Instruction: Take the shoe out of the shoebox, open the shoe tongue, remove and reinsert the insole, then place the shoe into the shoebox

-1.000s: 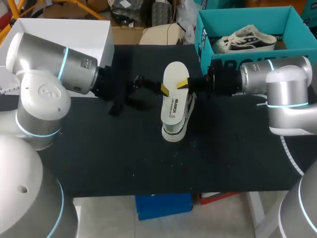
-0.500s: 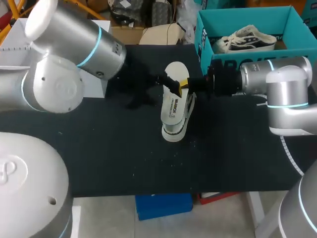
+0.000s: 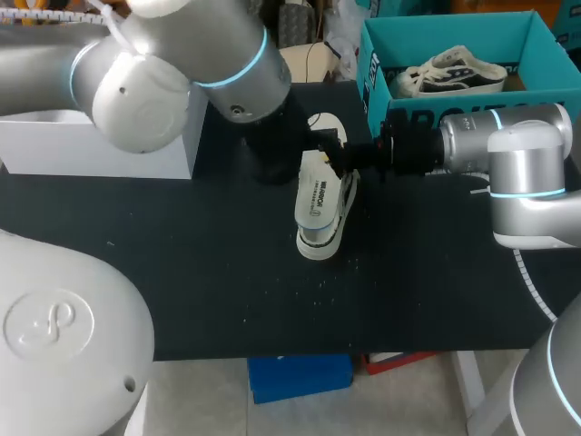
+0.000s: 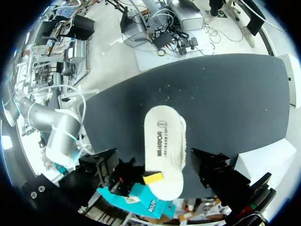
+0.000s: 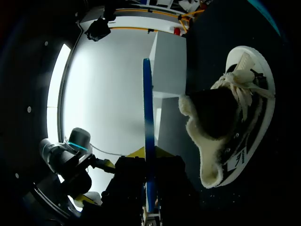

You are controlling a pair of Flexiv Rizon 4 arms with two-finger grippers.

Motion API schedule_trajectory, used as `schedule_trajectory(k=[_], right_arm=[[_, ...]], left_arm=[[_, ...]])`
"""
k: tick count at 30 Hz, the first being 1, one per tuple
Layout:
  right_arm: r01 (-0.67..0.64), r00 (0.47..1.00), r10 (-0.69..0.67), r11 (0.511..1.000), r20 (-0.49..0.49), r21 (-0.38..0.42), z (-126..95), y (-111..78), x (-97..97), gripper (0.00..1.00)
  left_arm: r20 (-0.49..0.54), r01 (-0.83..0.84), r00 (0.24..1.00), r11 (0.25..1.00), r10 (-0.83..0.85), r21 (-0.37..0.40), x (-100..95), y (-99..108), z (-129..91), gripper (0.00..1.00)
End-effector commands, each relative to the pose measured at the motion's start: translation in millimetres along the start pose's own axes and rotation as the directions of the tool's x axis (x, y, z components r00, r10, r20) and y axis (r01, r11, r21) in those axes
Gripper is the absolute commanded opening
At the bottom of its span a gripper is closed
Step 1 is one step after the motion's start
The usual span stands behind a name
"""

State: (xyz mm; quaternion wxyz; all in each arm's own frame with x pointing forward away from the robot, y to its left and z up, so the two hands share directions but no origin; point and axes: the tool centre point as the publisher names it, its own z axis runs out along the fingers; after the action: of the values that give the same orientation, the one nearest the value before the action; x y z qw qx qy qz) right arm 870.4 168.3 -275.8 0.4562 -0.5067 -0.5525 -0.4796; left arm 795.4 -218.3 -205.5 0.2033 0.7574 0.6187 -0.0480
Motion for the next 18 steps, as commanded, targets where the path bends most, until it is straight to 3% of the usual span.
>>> schedule_trajectory(k=[1, 18], right_arm=[[-0.001, 1.000, 0.001, 1.000, 0.002, -0.001, 0.6, 0.0, 0.5, 0.00], [-0.001, 1.000, 0.001, 1.000, 0.002, -0.001, 0.6, 0.0, 0.5, 0.00]], left_arm=[[-0.391, 0.007, 0.920, 1.000, -0.009, -0.005, -7.7, 7.8, 0.7, 1.00], [-0.300, 0.046, 0.953, 0.999, -0.043, 0.001, -13.7, 22.0, -3.3, 1.00]])
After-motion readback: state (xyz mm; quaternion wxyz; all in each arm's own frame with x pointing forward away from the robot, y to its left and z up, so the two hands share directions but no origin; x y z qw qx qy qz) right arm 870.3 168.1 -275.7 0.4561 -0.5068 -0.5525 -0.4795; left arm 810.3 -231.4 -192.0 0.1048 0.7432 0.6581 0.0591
